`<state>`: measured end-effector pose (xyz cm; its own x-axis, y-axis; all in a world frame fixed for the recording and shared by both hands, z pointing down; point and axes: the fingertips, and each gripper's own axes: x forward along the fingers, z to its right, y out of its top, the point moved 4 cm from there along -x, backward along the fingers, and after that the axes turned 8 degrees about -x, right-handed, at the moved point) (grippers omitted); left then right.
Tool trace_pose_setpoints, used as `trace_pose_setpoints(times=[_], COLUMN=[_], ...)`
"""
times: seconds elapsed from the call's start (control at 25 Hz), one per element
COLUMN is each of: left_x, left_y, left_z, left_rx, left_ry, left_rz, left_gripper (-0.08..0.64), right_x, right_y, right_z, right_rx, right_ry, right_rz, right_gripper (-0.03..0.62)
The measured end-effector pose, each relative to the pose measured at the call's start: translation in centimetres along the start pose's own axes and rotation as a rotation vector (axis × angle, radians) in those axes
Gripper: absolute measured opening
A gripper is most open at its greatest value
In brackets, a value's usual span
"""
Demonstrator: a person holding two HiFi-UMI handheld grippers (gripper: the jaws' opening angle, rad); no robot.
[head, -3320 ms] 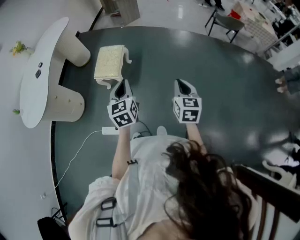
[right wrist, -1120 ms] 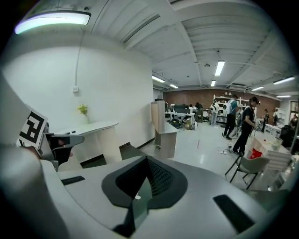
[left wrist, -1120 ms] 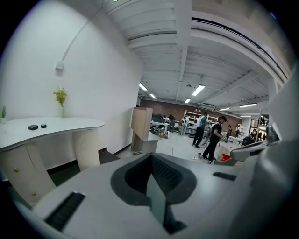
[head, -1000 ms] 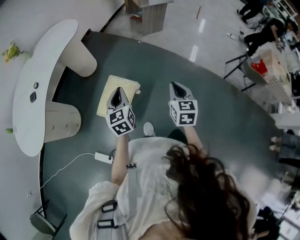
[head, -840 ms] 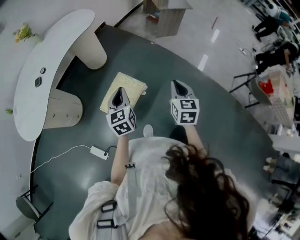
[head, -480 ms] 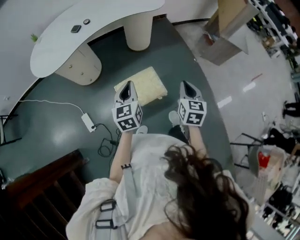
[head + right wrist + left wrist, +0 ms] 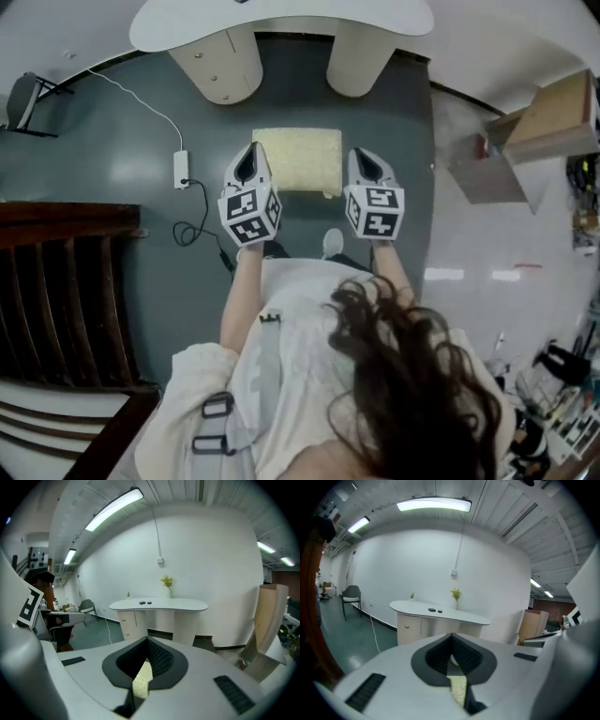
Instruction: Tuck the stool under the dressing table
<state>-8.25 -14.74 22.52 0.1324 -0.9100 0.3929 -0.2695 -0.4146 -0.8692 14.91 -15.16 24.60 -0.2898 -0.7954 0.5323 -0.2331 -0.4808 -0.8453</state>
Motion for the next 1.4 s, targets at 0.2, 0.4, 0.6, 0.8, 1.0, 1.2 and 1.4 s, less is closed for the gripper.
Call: trace_pose_setpoints(times=[0.2,0.4,0.6,0.8,1.0,1.2,1.4], left_x=[-3.2,-4.6,-4.3,-3.4,-3.0,-2.7,-1.5], left_y=[-1.5,-2.1,-1.9,-1.7,-1.7,-1.5,-2.3], left_z=[-1.0,-1.4,-1.7,-1.3,-1.1,-0.9,-0.5], left_rx=[-0.025,-0.022,-0.028,-0.032,-0.012,0.006,-0.055], left_ry=[0.125,0.162,0.148,0.120,0.085,0.026,-0.035], left_rz=[0.017,0.021,0.023,0.023,0.005,-0.006,-0.052], left_gripper=[0.003,0.003,0.003,0.003,0.003,0.007,0.284], right_x=[-0.1,-0.5,-0.9,-1.3,-1.6,-1.6,-0.6], right_y=[-1.0,-1.1,-1.1,-1.7,-1.3,-1.2,-1.7], right_z=[-0.4,-0.2,0.2,0.7,0.6,-0.4,-1.7], right_rx=[-0.003,-0.001,0.008,0.023,0.077,0.065,0.145], right_ry=[0.076,0.084,0.046,0.022,0.025,0.047,0.123], right_rz=[0.012,0.027,0.029,0.013,0.065,0.087,0.071], right_gripper=[0.003,0.003,0.002,0.003,0.003,0.005,0.326])
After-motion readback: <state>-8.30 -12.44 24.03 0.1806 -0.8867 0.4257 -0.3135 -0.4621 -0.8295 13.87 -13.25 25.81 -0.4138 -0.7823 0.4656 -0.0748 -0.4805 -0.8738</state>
